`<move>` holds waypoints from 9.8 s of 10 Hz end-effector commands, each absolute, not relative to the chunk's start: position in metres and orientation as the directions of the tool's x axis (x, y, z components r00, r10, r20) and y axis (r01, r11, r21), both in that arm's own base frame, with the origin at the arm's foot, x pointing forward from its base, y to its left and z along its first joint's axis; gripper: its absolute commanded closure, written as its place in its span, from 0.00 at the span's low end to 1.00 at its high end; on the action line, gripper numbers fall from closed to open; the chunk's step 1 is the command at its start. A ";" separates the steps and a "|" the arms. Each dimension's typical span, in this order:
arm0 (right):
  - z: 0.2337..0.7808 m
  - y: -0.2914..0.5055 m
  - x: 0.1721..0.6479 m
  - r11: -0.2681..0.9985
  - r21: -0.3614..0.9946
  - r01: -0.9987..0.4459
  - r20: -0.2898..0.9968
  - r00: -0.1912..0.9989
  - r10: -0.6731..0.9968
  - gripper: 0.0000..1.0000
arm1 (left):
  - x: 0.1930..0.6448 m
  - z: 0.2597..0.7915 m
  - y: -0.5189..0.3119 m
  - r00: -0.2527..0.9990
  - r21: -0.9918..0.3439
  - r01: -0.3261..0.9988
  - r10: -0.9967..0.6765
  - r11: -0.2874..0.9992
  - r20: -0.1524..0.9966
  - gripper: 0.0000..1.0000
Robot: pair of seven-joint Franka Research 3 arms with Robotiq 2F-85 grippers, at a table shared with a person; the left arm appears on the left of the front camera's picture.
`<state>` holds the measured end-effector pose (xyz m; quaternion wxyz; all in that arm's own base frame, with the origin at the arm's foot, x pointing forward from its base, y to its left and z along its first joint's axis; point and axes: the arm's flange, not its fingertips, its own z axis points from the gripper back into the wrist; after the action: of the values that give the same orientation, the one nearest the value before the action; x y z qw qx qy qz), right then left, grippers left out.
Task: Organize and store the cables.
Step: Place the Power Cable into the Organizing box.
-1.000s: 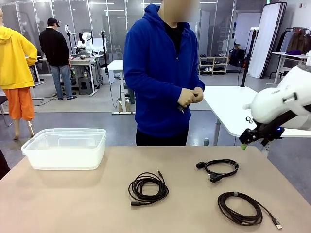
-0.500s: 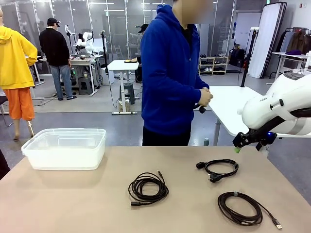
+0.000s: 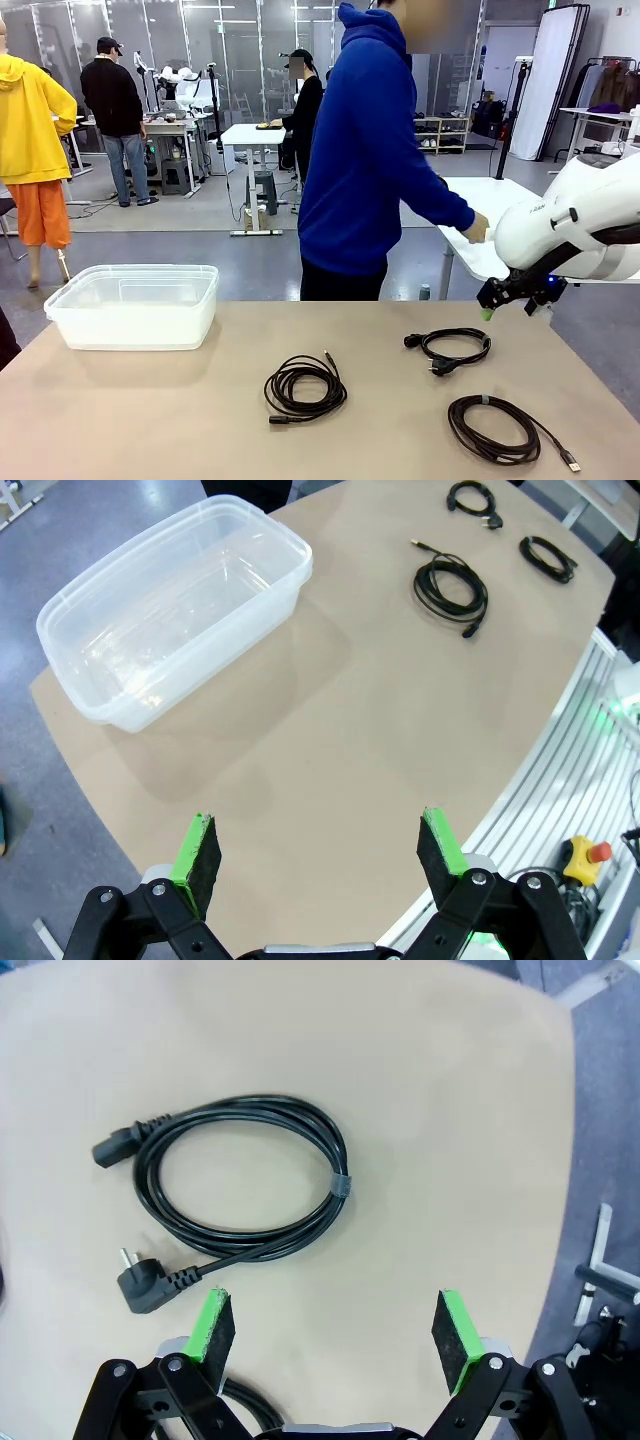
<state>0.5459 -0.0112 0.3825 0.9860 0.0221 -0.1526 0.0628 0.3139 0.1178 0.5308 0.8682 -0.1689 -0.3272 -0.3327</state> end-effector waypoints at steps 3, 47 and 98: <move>0.338 -0.004 0.600 0.993 0.079 -0.089 0.163 0.984 0.075 0.00 | 0.314 0.531 0.119 0.549 -0.076 0.705 -0.474 0.705 0.688 0.00; 0.544 0.241 0.529 0.865 -0.164 -0.474 0.170 0.850 0.498 1.00 | 0.314 0.531 0.119 0.549 -0.076 0.705 -0.474 0.705 0.688 0.00; 0.423 0.292 0.576 0.535 0.070 -0.842 0.277 0.531 0.801 0.00 | 0.314 0.531 0.119 0.549 -0.076 0.705 -0.474 0.705 0.688 0.00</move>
<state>0.6081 0.3221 0.4227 0.8782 0.0759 -0.0898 0.4636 0.3138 0.1169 0.5311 0.8684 -0.1674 -0.3264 -0.3336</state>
